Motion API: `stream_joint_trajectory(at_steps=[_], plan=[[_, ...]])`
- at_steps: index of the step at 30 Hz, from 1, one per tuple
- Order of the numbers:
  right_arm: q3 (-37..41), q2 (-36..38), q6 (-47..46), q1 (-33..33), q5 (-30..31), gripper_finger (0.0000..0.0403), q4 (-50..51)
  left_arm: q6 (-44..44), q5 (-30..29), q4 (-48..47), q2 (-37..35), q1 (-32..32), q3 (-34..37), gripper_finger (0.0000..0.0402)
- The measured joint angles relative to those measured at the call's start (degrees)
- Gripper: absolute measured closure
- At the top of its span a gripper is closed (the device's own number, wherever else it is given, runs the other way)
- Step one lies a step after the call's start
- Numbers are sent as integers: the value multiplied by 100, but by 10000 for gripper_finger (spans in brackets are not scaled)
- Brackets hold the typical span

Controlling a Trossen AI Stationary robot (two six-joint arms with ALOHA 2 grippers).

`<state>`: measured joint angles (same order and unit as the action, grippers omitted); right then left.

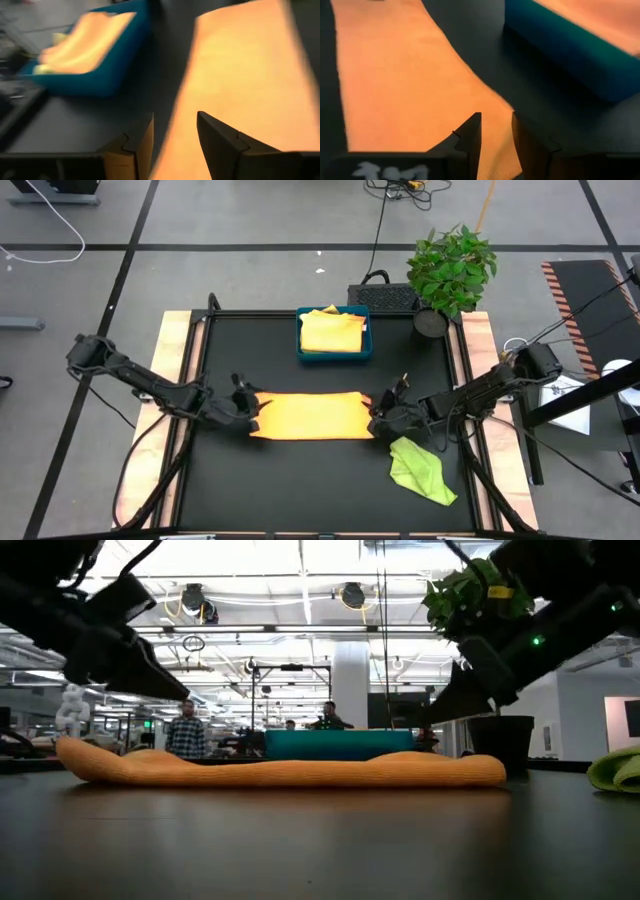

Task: Fold microfiber towels
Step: Fold the orange microfiber towel

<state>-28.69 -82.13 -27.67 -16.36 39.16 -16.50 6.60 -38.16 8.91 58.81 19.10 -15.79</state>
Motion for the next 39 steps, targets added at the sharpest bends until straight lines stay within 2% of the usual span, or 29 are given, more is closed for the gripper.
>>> stream_joint_trajectory(at_steps=[4, 7, 10, 16, 25, 32, 39], plan=[[-1, 117, 198, -23, -67, 301, -15, 574, 796, 250, 15, 107, -31, 248], [0, 63, 236, 11, -353, 301, -88, 1128, 1465, 148, 139, 199, -12, 248], [0, -138, 275, 68, -507, 301, -289, 1566, 1855, 26, 326, 385, -6, 248], [0, -557, 289, 176, -775, 301, -609, 1980, 1892, -70, 848, 730, -7, 248], [0, -855, -43, 411, -774, 301, -221, 2718, 2102, -404, 1480, 754, -22, 247], [-2, -777, -156, 505, -769, 301, 231, 2781, 2533, -602, 1397, 759, -24, 247], [0, -513, 63, 509, -739, 301, 354, 2698, 2604, -1124, 1159, 755, -22, 247]])
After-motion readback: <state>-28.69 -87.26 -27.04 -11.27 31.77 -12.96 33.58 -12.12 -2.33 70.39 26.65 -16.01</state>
